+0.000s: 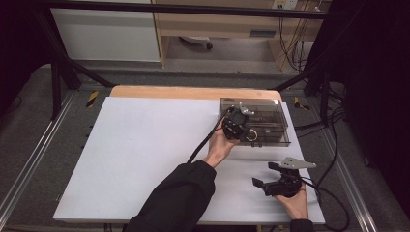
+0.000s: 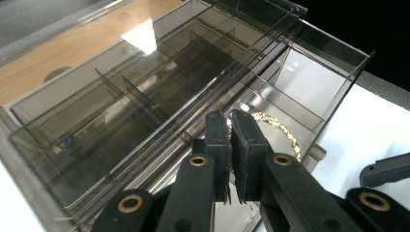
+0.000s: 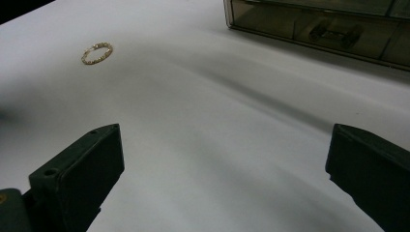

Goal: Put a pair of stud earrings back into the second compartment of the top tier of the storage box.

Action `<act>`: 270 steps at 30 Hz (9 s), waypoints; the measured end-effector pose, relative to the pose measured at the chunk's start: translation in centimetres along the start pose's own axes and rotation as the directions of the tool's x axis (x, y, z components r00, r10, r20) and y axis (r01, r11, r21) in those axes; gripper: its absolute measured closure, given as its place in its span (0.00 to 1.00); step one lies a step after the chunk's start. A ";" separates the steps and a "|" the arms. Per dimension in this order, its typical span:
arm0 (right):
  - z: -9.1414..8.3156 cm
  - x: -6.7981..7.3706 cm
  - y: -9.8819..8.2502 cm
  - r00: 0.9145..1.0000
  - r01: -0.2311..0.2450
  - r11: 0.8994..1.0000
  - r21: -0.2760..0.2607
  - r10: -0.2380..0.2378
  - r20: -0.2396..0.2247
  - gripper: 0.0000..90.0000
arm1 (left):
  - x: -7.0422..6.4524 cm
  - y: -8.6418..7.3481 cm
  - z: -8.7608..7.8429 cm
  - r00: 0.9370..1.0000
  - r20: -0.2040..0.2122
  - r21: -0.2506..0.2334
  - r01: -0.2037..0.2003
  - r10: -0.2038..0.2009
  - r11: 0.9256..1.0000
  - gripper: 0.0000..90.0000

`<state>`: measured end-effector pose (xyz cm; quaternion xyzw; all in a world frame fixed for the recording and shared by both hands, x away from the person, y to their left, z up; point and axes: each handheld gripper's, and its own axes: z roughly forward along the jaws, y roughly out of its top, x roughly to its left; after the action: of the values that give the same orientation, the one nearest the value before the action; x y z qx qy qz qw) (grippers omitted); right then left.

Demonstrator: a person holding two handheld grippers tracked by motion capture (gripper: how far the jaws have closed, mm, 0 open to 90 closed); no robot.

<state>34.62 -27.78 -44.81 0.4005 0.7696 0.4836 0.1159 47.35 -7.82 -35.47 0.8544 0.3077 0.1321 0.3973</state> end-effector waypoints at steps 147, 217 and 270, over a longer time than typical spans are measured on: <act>0.1 -0.1 -0.1 1.000 -0.004 1.000 0.022 0.004 0.012 0.01 | 7.6 -20.0 -11.4 0.991 -0.073 0.078 0.118 -0.113 0.990 0.96; 0.0 -0.1 -0.1 1.000 -0.002 1.000 0.011 0.002 0.007 0.01 | 0.9 -2.3 -6.4 0.999 0.046 -0.027 0.007 -0.006 1.000 0.96; -0.1 -0.2 -0.2 1.000 -0.015 1.000 0.010 0.015 0.006 0.01 | 0.4 -2.3 -4.6 0.998 0.049 -0.091 -0.024 0.028 0.996 0.61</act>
<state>34.60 -28.00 -44.96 0.4082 0.7687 0.4794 0.1123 44.49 -3.70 -34.26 0.8425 0.2801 0.1295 0.4415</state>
